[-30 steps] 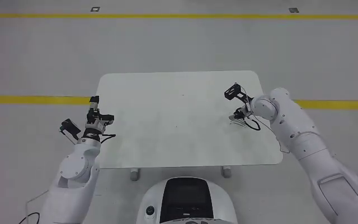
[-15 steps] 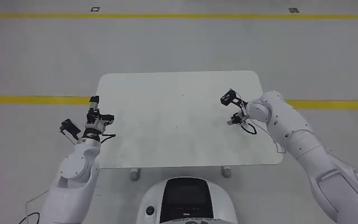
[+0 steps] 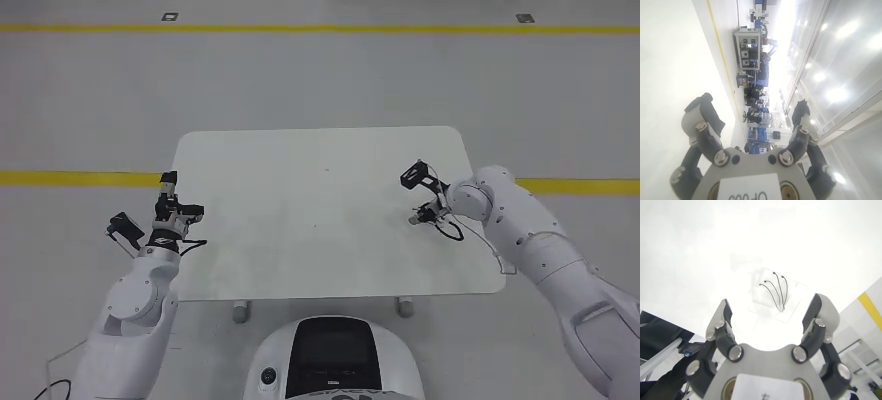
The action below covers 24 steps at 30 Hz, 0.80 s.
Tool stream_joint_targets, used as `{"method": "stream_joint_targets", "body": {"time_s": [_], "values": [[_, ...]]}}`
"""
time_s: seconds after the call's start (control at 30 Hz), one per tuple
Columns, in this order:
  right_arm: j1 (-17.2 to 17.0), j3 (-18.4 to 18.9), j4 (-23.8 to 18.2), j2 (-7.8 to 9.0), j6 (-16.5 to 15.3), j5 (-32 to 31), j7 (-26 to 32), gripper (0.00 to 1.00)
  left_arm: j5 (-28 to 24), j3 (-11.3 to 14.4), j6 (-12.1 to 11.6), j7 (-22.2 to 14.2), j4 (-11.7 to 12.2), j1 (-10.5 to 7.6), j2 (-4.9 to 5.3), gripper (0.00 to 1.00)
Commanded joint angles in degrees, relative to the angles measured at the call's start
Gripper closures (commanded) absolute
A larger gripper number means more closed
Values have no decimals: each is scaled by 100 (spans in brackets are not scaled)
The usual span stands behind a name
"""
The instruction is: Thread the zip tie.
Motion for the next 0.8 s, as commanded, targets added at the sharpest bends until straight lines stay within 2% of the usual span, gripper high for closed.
{"method": "stream_joint_targets", "body": {"time_s": [0.0,0.03,0.27,0.47,0.5,0.53,0.57,0.63,0.77], "values": [[-34,-79,-232,68,0,163,228,0,0,0,0,0,0,0,0,0],[-11,-66,-208,110,0,228,318,0,0,0,0,0,0,0,0,0],[-11,-66,-208,110,0,228,318,0,0,0,0,0,0,0,0,0],[-74,40,-259,187,0,23,119,0,0,0,0,0,0,0,0,0],[-81,59,-288,208,0,-2,105,5,0,0,0,0,0,0,0,0],[-93,79,-340,238,0,-31,92,31,0,0,0,0,0,0,0,0],[-103,98,-373,262,0,-45,77,52,0,0,0,0,0,0,0,0],[-125,111,-445,314,0,-122,97,67,0,0,0,0,0,0,0,0],[-144,96,-500,372,0,-146,122,82,0,0,0,0,0,0,0,0]]}}
